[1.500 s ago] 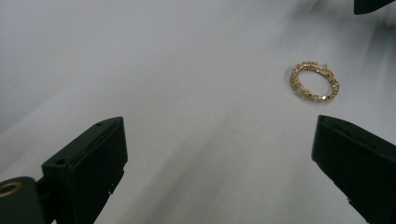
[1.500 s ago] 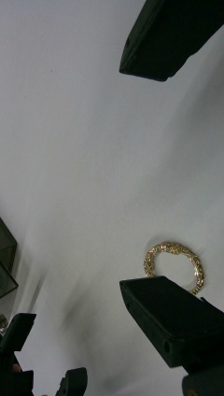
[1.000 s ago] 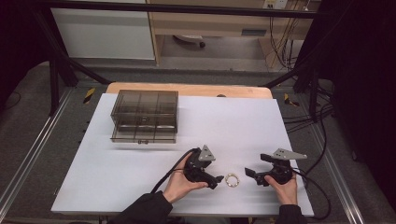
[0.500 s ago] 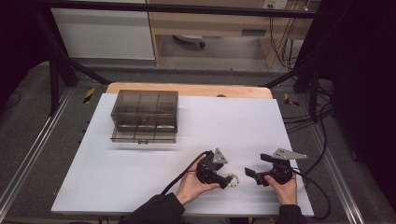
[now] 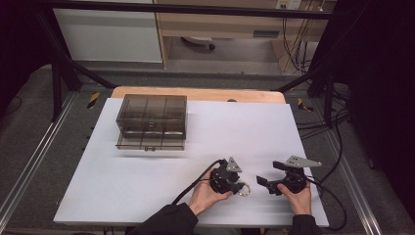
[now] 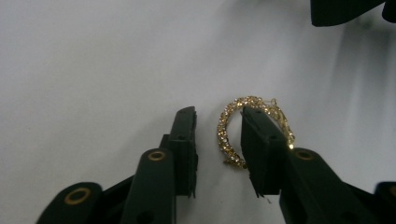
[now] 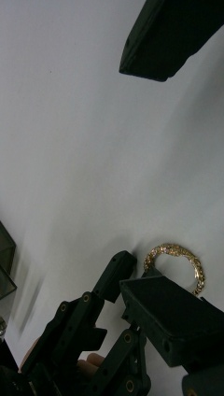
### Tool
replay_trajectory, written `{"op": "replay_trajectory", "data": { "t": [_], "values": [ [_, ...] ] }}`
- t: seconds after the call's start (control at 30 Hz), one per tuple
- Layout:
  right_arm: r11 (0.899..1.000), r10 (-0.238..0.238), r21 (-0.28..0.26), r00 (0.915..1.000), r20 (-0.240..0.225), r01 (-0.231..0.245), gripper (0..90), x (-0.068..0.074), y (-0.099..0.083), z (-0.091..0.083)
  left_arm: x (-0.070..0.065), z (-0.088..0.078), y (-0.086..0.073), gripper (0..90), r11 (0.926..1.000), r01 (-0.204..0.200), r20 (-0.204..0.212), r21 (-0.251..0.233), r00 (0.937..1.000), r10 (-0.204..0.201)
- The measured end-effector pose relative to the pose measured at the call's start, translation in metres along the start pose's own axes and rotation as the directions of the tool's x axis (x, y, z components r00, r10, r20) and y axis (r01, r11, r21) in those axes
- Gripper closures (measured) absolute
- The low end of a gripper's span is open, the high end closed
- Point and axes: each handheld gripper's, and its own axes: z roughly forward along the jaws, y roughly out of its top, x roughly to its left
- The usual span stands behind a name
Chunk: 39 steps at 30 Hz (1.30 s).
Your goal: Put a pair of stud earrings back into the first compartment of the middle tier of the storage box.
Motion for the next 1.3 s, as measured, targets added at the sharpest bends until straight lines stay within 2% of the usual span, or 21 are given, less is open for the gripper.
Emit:
{"op": "replay_trajectory", "data": {
  "t": [0.23, 0.47, 1.0, 1.3],
  "values": [
    [1.0, 0.002, 0.004, 1.0, -0.002, -0.002, 0.7, 0.0, 0.0, 0.0, -0.002, 0.002, 0.001, 77.1, 1.0, -0.004, 0.003, 0.001, 1.0, 0.004],
    [1.0, 0.0, 0.001, 1.0, -0.002, 0.0, 0.7, 0.0, 0.0, 0.0, -0.004, 0.003, 0.002, 83.2, 0.9999, -0.01, -0.006, 0.003, 0.9999, 0.01],
    [1.0, 0.001, 0.002, 1.0, -0.002, -0.001, 0.8, 0.0, 0.0, 0.0, -0.002, -0.003, 0.003, 84.5, 1.0, 0.002, 0.004, -0.002, 1.0, -0.002],
    [1.0, 0.003, 0.008, 1.0, -0.001, -0.003, 0.8, 0.0, 0.0, 0.0, 0.004, -0.02, 0.0, 84.6, 1.0, 0.007, -0.007, -0.002, 0.9999, -0.007]
  ]
}}
